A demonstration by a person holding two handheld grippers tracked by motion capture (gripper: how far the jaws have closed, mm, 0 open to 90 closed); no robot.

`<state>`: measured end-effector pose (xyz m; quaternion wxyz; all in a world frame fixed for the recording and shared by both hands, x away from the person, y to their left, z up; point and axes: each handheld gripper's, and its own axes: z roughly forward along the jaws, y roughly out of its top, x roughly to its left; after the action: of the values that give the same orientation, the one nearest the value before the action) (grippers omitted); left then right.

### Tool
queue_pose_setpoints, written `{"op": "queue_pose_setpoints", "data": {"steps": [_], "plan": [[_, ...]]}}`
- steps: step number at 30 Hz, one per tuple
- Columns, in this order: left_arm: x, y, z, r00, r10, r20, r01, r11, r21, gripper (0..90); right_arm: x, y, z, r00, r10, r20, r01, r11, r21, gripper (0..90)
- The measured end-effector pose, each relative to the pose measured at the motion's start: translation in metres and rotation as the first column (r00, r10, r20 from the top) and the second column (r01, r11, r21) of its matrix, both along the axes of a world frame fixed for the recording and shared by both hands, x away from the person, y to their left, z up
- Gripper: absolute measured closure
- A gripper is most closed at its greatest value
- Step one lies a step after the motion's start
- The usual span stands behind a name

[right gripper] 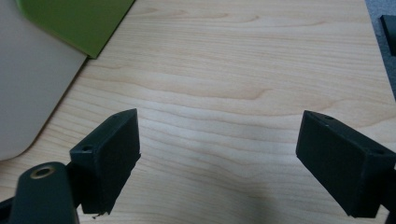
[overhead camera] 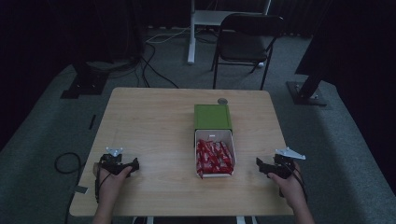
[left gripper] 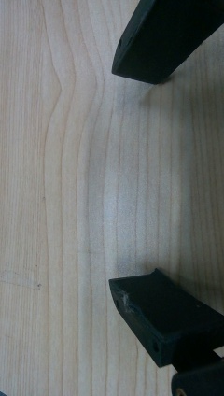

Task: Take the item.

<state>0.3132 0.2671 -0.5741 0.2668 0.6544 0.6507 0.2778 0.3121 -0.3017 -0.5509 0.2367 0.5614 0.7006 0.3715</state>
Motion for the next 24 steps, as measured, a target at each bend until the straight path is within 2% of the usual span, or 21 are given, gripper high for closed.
{"op": "queue_pose_setpoints", "data": {"steps": [4, 13, 19, 24], "plan": [[0.0, 0.0, 0.0, 1.0, 0.0, 0.0, 0.0, 1.0, 0.0, 2.6, 0.0, 0.002, 0.003, 1.0, 0.001, 0.004, -0.001, 1.0, -0.008, 13.3], [0.0, 0.0, 0.0, 1.0, 0.0, 0.0, 0.0, 1.0, 0.0, 2.6, -0.001, 0.013, 0.026, 0.9993, 0.025, 0.029, -0.025, 1.0, -0.009, 13.2], [0.0, 0.0, 0.0, 1.0, 0.0, 0.0, 0.0, 1.0, 0.0, 2.6, -0.002, 0.023, 0.047, 0.9963, 0.056, 0.065, -0.056, 0.998, 0.01, 12.6], [0.0, 0.0, 0.0, 1.0, 0.0, 0.001, 0.0, 1.0, 0.0, 2.6, -0.001, 0.033, 0.062, 0.9921, 0.08, 0.097, -0.08, 0.997, 0.005, 12.6]]}}
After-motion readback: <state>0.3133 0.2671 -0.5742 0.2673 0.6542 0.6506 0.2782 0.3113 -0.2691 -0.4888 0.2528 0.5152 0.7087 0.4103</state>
